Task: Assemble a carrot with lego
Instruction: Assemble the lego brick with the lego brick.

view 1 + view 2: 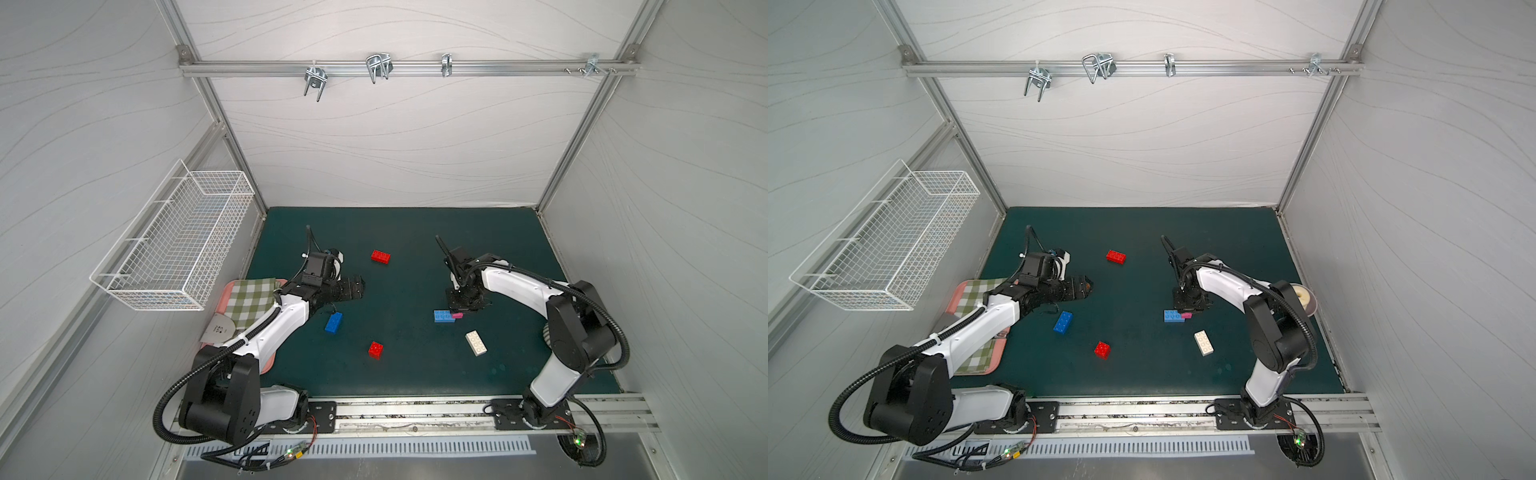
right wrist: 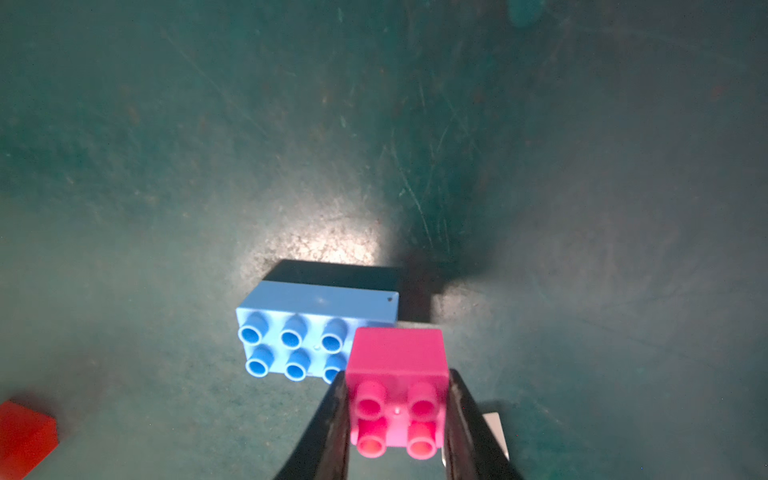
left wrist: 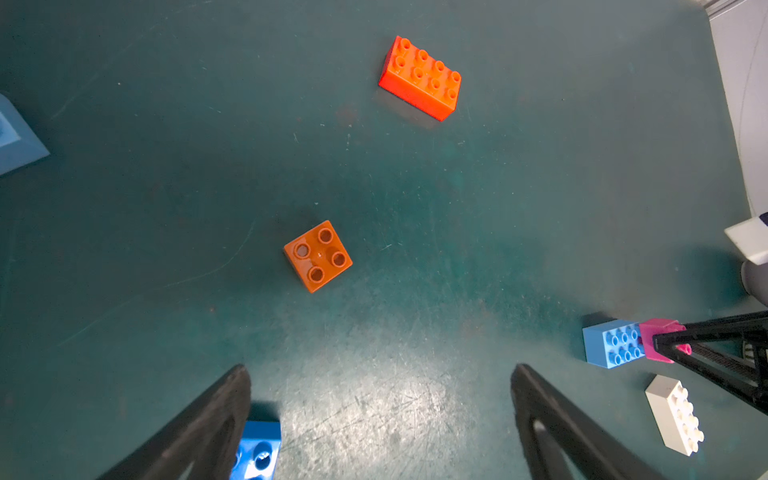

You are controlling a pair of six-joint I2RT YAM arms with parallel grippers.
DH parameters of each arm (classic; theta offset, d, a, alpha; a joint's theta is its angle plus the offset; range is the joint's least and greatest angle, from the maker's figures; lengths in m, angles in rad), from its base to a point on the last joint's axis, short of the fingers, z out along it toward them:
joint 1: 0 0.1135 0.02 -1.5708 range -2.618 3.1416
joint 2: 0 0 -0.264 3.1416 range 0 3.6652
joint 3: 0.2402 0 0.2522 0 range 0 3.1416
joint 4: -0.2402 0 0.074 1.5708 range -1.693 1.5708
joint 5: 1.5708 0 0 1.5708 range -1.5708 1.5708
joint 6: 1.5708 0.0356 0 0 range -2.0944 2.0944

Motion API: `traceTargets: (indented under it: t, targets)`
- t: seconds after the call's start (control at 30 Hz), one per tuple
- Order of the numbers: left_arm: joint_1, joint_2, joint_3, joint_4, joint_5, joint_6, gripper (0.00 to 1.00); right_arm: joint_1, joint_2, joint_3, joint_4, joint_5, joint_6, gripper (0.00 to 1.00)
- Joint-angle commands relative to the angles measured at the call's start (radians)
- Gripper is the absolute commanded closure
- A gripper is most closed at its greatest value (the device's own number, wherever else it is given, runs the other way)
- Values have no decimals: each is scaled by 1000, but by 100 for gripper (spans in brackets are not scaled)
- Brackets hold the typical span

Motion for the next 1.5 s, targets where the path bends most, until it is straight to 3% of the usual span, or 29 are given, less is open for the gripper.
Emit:
traceTargets:
  t: [0.0,0.47,1.07,1.47]
  targets:
    - [-7,-7,10,22,-16,5,2,16,52,-3,-64,42,4,92]
    - [-11,-5,10,18,-17,6,2,34,76,-49,-24,31,35,93]
    - [-12,-19,11,6,-37,11,2,159,162,117,-118,30,177,93]
    - [-13,-26,8,6,-50,8,2,134,116,132,-131,19,178,70]
